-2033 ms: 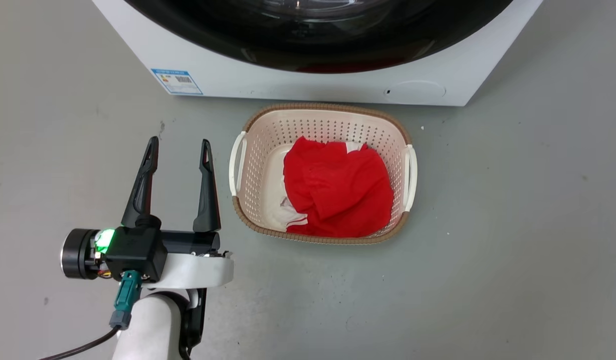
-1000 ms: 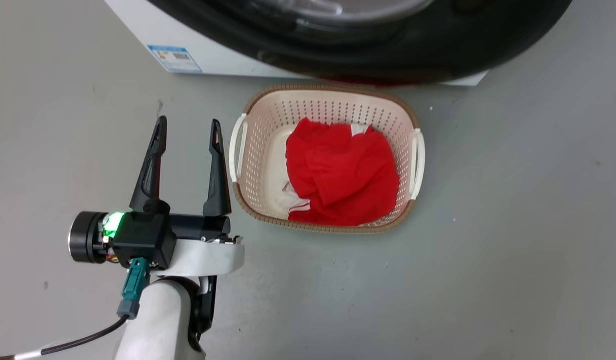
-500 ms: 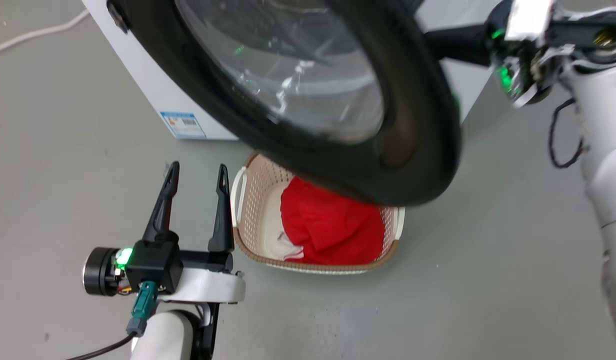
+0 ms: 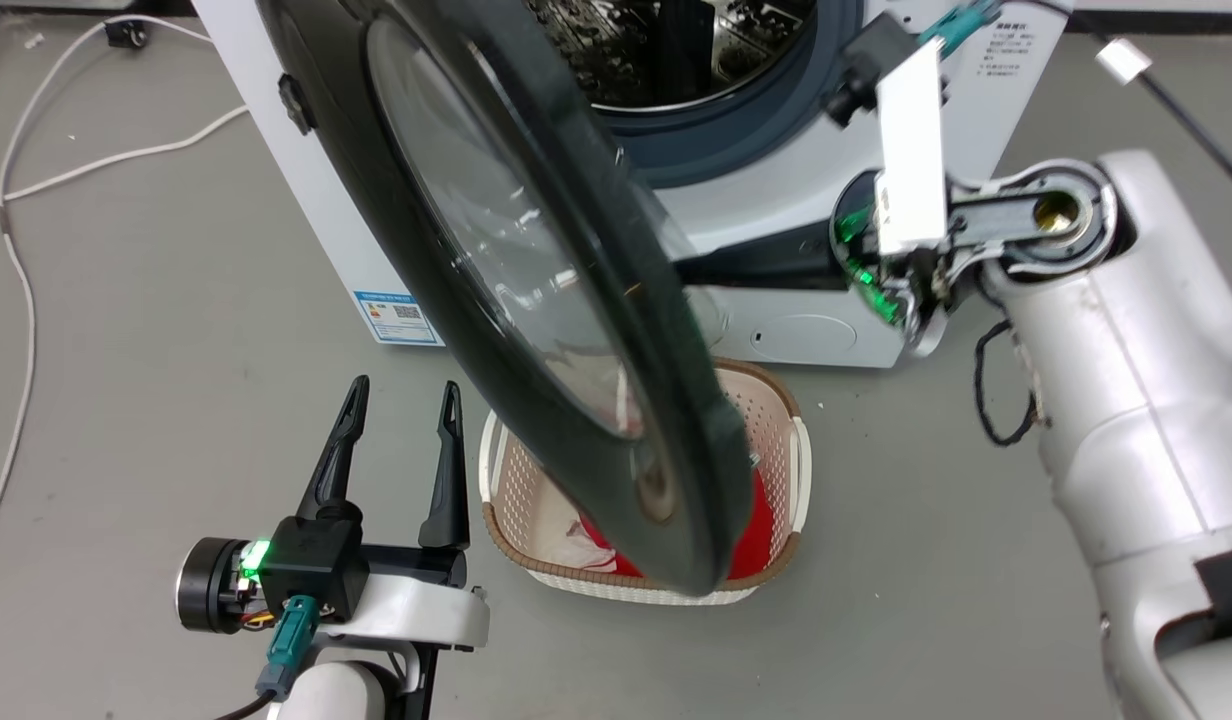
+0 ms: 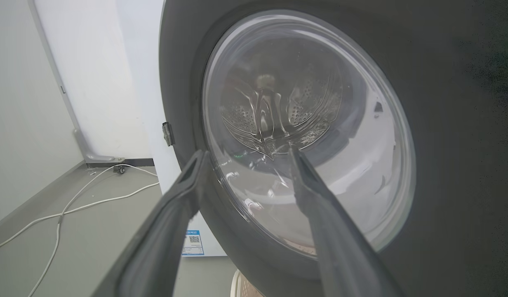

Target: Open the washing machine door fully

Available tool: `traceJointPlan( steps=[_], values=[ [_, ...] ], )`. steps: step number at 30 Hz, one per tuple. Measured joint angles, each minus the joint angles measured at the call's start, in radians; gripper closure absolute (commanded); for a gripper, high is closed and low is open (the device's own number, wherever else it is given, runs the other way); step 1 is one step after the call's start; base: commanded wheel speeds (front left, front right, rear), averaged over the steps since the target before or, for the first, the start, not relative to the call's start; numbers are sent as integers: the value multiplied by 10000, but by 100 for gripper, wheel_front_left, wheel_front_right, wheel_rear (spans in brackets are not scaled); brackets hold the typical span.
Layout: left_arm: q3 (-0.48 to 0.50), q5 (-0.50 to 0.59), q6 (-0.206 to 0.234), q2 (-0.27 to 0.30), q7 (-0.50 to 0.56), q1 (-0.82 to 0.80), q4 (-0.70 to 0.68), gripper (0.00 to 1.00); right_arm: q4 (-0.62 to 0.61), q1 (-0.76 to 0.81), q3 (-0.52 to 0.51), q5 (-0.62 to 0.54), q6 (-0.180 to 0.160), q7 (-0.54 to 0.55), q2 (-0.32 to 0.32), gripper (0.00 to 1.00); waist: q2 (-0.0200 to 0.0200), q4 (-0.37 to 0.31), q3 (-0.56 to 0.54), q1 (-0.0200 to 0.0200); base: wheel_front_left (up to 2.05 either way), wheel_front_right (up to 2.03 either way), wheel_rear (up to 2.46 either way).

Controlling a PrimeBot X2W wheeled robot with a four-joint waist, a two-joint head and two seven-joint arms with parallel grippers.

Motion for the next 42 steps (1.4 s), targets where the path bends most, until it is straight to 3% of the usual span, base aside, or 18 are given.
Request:
traceJointPlan(
  steps=[11, 16, 24, 25, 26, 27, 37, 42],
  values=[
    [138, -86, 2, -2, 0, 412, 38, 0, -1799, 1682, 846, 859, 0, -360, 140, 100, 0, -91, -405, 0, 0, 0, 0],
    [242, -102, 33, -4, 0, 492, 21, 0, -2826, 2478, 382, 792, 0, -2368, 167, 100, 0, -203, -519, -1, 0, 0, 0],
    [422, -100, 94, -4, 0, 530, -105, 0, -4681, 4607, -1450, -259, 0, -6483, -107, 100, 0, -468, -552, 0, 0, 0, 0],
    [466, -94, 96, -2, 0, 530, -123, 0, -4926, 4980, -1685, -313, 0, -6884, -138, 72, 0, -519, -555, 0, 0, 0, 0],
    [495, -86, 98, -4, 0, 530, -136, 0, -5173, 5340, -1891, -374, 0, -7258, -165, 51, 0, -564, -566, 0, 0, 0, 0],
    [531, -82, 98, -6, 0, 533, -138, 0, -5421, 5707, -2075, -476, 0, -7584, -205, 0, 0, -607, -582, 0, 0, 0, 0],
    [903, 17, 27, -2, 0, 723, -196, 0, -7102, 8917, -3417, -1801, 0, -10882, -52, 0, 0, -816, -809, -1, 0, 0, 0],
    [1014, 52, 0, -4, 0, 771, -196, 0, -7534, 9823, -3829, -3636, 0, -12619, 40, 0, 0, -844, -868, 0, 0, 0, 0]
  ],
)
